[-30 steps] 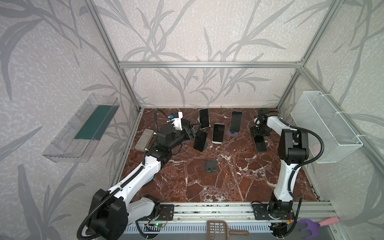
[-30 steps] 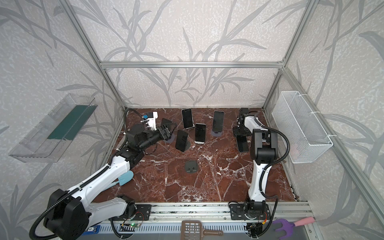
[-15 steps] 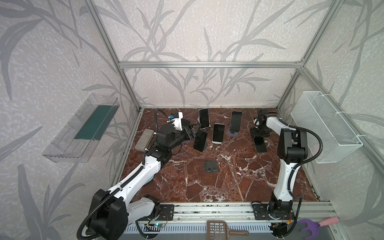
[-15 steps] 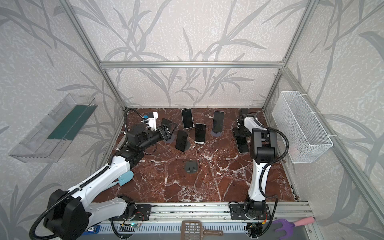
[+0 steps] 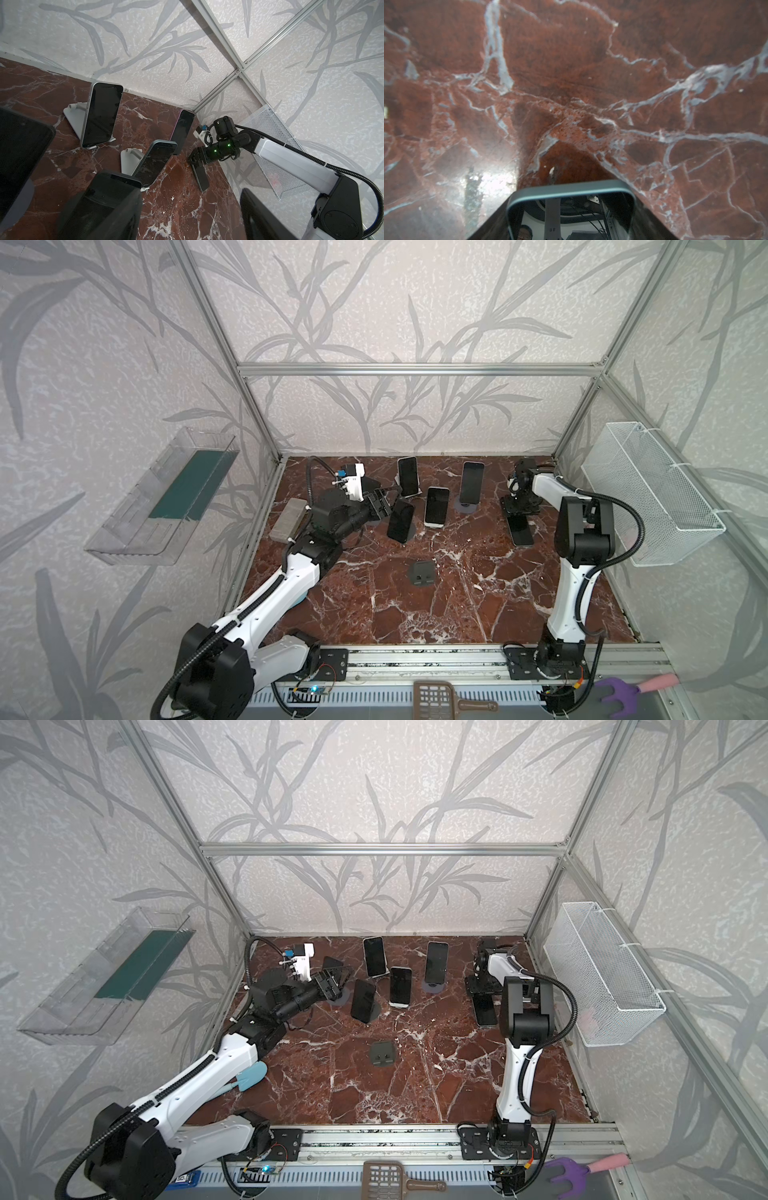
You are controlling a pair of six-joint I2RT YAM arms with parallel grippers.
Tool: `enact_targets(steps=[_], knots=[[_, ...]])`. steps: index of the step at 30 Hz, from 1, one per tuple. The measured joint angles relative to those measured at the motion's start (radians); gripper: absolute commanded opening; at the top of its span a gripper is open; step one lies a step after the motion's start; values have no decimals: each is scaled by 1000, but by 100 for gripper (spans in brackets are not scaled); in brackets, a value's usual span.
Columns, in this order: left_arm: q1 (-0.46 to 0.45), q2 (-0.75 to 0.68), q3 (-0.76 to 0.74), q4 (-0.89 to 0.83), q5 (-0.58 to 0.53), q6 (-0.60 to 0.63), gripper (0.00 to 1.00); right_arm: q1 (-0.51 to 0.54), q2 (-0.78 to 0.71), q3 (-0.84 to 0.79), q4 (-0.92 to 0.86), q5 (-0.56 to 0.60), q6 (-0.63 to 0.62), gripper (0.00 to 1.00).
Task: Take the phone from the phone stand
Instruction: 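Lower the teal-edged phone flat onto the table and open the right gripper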
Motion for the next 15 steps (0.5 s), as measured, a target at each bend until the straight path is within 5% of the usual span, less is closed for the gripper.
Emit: enact_targets(steps=[15], knots=[[0,-2,0,1,6,0,75,-2,0,0,-2,-27,44,80]])
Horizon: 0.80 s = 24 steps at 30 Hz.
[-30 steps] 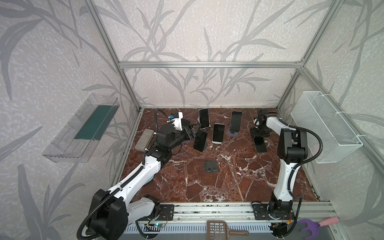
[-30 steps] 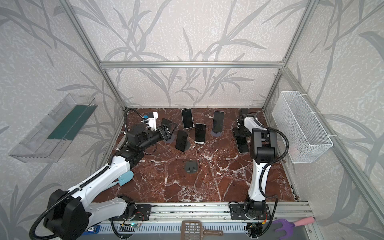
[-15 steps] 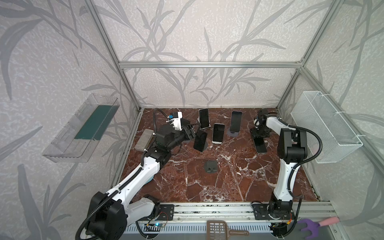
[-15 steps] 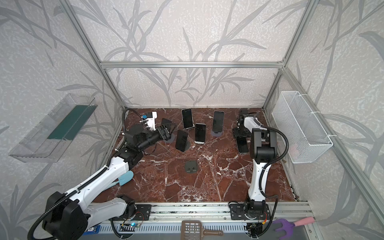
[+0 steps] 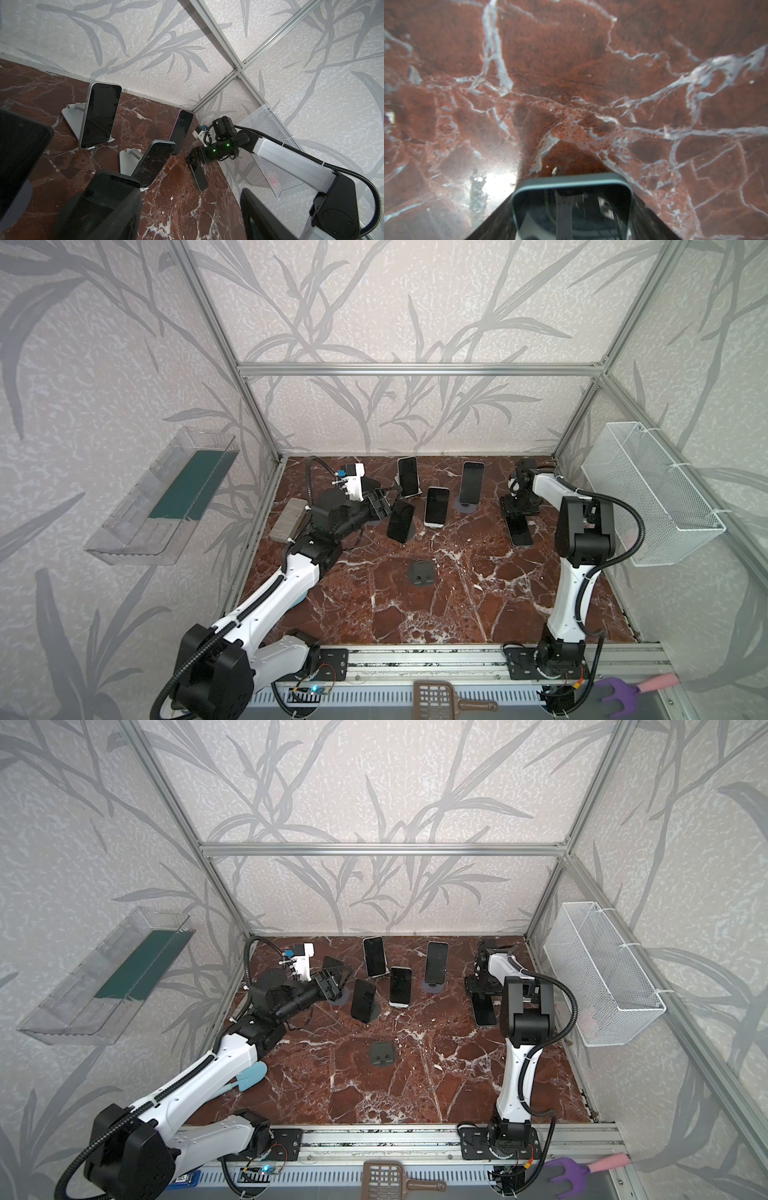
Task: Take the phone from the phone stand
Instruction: 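Lower the teal-edged phone flat onto the table and open the right gripper, then raise the open right gripper and draw back from the placed phone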
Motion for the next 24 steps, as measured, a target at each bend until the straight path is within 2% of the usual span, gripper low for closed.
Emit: enact_targets(steps=[8,13,18,24], knots=[[0,0,0,2,5,0,75,0,-24,0,-2,-17,14,82],[0,0,0,2,8,-2,75,4,-109,-3,-1,14,57,83],[0,0,0,7,9,-12,75,6,-323,-87,68,24,148,83],[0,0,0,17,8,-27,75,71,-694,-406,253,55,272,92]])
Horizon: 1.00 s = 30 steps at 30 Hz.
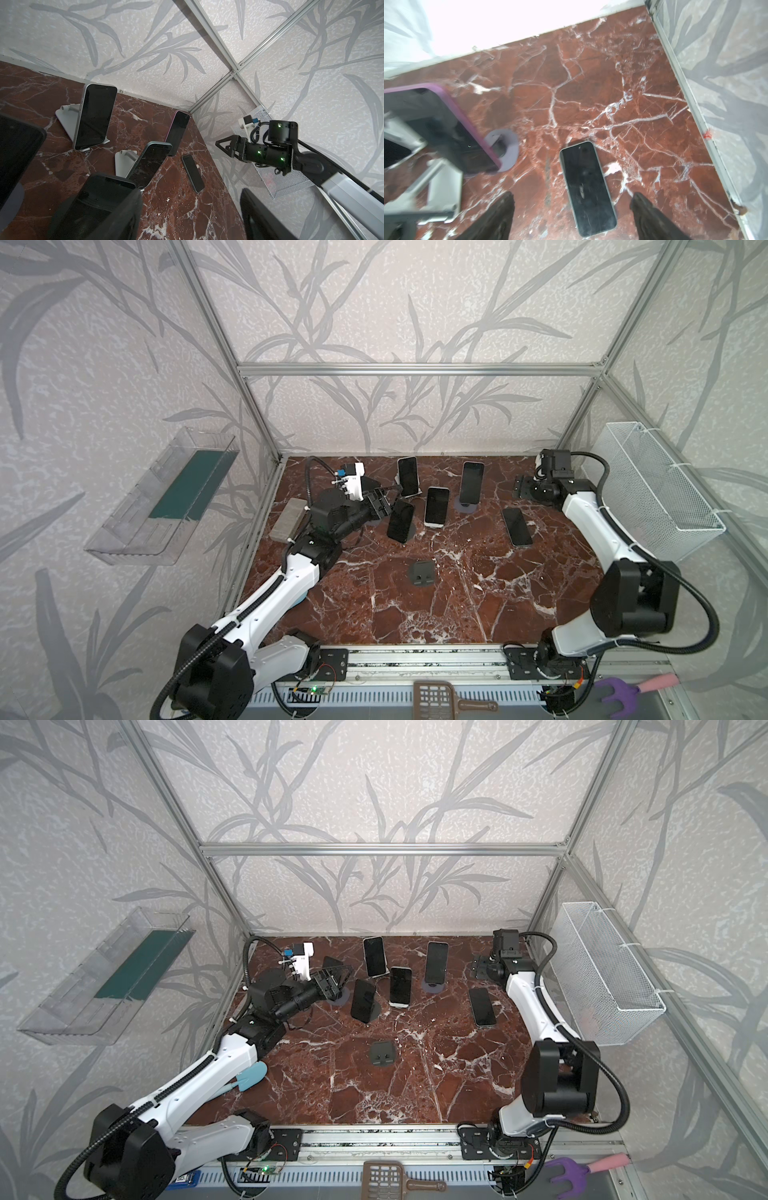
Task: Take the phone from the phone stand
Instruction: 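Raise the open right gripper and draw back from the placed phone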
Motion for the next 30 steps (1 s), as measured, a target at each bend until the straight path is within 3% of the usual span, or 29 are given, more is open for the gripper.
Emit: enact_targets(steps=[4,8,18,20,23,30], knots=[[0,0,0,0,-6,0,75,113,-224,-266,150,-4,59,91],[0,0,0,-1,-14,0,75,135,-372,-423,207,-55,97,85],[0,-10,0,-5,-64,4,75,134,-537,-487,204,-160,131,82],[0,-13,-1,-5,-79,5,75,134,-555,-515,208,-174,138,85],[0,-13,-1,-5,-91,5,75,134,-577,-564,227,-189,168,99],[0,-10,-2,-5,-97,4,75,134,-635,-673,360,-219,264,99]])
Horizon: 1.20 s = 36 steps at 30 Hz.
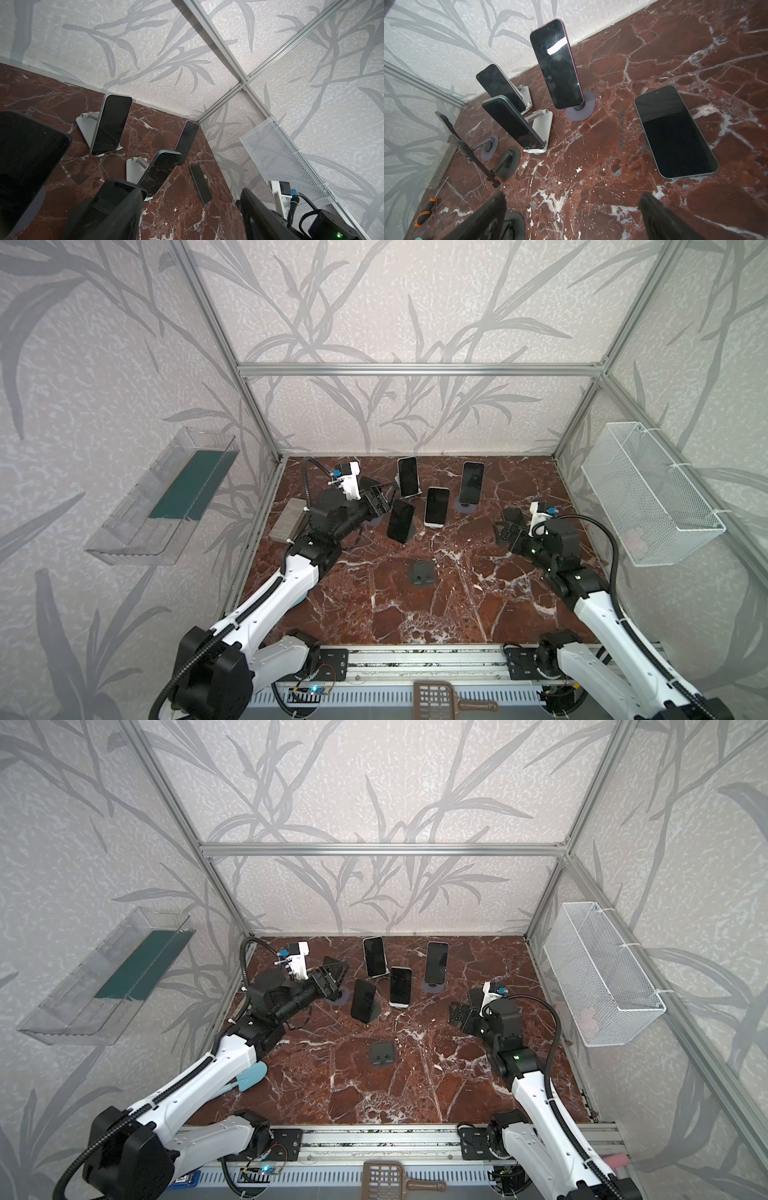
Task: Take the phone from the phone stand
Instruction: 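Raise the open right gripper and draw back from the placed phone, then move the open right gripper toward the purple-edged phone on its stand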
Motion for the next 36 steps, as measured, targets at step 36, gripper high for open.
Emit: enact_targets(steps=[36], knots=[[0,1,-16,-41,-82,-68,75,10,12,56,-87,-134,36,75]])
